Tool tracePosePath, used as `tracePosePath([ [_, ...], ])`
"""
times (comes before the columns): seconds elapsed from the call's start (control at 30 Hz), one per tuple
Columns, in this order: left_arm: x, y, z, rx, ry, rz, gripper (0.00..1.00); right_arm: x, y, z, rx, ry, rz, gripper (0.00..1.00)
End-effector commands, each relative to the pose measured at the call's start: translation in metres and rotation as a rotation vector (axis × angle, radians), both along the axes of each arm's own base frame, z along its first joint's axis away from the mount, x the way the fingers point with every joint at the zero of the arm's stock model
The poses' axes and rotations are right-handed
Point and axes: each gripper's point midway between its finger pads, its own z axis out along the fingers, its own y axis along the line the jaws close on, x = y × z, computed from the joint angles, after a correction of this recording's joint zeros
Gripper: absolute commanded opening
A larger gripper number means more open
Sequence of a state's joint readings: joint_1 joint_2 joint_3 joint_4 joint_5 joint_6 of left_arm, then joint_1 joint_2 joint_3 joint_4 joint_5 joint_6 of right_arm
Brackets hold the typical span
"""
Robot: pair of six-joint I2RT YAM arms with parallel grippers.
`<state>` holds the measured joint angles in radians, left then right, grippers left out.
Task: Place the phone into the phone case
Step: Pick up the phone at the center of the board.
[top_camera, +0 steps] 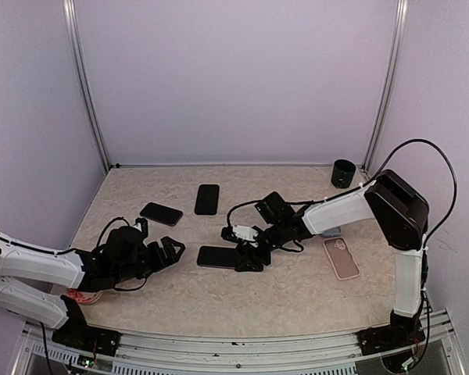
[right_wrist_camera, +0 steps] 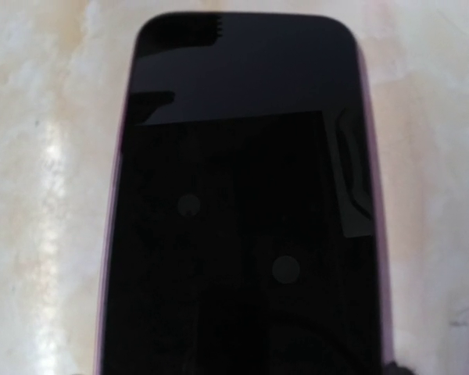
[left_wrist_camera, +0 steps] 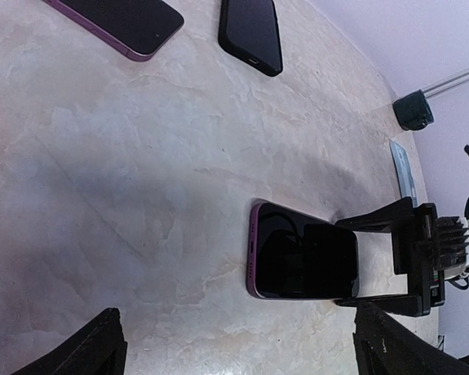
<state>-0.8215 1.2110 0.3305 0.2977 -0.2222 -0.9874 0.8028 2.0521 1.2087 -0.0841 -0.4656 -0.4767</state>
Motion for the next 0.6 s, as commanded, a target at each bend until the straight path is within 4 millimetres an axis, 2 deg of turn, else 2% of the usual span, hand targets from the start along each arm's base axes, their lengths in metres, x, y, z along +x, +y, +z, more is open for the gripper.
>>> tracePosePath([
  [0.0, 0.001, 0.003, 0.006, -0.008, -0.025, 0.011, 0.99, -0.004, -0.013, -0.023, -0.072, 0.054, -0.025, 0.63],
  [0.2, -0.002, 0.004, 0.005, -0.034, -0.021, 0.014, 0.99, -0.008, -0.01, -0.013, -0.028, 0.042, -0.009, 0.63],
  [0.57, -0.005, -0.006, -0.005, -0.056, 0.028, -0.028, 0.99, -0.007, -0.009, 0.037, 0.109, -0.107, -0.038, 0.62],
])
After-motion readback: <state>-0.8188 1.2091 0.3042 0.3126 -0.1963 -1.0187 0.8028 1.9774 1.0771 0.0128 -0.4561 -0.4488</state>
